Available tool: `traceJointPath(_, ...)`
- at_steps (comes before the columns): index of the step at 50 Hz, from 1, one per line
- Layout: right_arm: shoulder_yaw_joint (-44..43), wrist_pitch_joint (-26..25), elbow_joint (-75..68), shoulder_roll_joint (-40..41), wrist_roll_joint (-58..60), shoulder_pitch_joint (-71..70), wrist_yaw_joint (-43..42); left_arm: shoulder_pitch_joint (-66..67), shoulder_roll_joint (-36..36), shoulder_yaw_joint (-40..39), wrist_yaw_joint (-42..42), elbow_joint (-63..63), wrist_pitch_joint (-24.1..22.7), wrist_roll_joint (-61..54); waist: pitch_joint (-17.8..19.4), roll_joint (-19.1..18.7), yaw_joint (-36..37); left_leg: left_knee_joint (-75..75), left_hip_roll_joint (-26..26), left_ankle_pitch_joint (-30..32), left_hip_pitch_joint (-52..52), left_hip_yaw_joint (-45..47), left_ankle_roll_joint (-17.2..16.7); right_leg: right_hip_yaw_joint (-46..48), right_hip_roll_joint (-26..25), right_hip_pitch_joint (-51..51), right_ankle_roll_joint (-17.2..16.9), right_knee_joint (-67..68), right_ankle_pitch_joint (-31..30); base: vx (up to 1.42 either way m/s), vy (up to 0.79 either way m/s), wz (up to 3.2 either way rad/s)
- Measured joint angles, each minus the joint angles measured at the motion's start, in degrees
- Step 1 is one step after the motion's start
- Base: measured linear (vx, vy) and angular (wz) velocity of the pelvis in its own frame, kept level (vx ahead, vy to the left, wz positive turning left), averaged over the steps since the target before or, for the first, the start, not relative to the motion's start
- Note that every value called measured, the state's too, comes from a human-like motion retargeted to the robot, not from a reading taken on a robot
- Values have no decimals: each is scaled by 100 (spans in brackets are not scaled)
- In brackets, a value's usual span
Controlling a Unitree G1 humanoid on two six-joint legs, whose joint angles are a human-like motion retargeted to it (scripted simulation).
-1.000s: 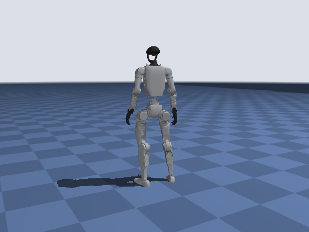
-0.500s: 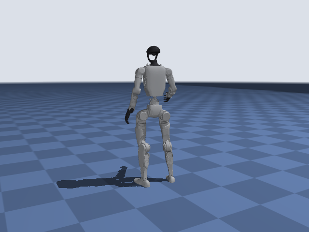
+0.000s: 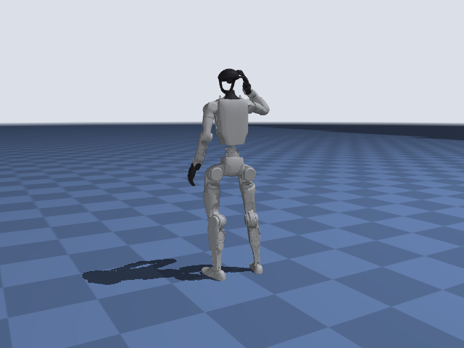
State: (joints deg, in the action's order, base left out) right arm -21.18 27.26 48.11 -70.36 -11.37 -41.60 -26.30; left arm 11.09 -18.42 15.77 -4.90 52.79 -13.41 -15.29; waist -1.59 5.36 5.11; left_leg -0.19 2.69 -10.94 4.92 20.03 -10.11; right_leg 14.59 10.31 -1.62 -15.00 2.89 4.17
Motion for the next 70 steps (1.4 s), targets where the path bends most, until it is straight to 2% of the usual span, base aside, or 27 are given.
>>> traceJointPath(4,6,0,-145,-89,-396,151,65,125,24,15,38,12,51,-57,35,19,-27,1,11,-9,17,37,0,-39,-12,11,0,9,-5,0,0,0)
traceJointPath(10,47,-4,-438,-447,-1116,601,593,268,12,-39,65,-39,128,-88,96,50,-82,-11,37,-7,32,106,-29,-106,-45,46,0,17,-25,0,0,0)
traceJointPath(15,-61,-19,-535,-845,-1183,936,744,310,3,-198,-2,-56,146,-108,132,68,-128,-30,61,10,22,149,-55,-148,-79,87,0,8,-50,0,0,0)
traceJointPath(20,-272,95,-571,-991,-1275,1306,700,397,-1,-326,-5,-63,81,-68,60,58,-281,566,228,-239,-327,192,-129,-106,-133,146,0,-25,-72,0,0,0)
traceJointPath(30,-694,138,-463,-857,-1441,1753,766,323,-101,-326,-7,-60,72,-120,83,69,-346,577,260,-247,-343,250,-124,-161,-169,190,0,-34,-96,0,0,-2)
traceJointPath(35,-781,-17,-448,-861,-1367,1793,807,172,-120,-337,-80,-17,161,-244,191,93,-244,-61,111,20,25,280,-61,-269,-155,167,0,-11,-99,0,0,-10)
traceJointPath(70,-796,110,-388,-663,-1503,1816,824,263,-3,-231,-49,163,99,-109,60,94,-336,594,287,-290,-279,317,-109,-221,-196,162,0,-27,-76,0,0,0)
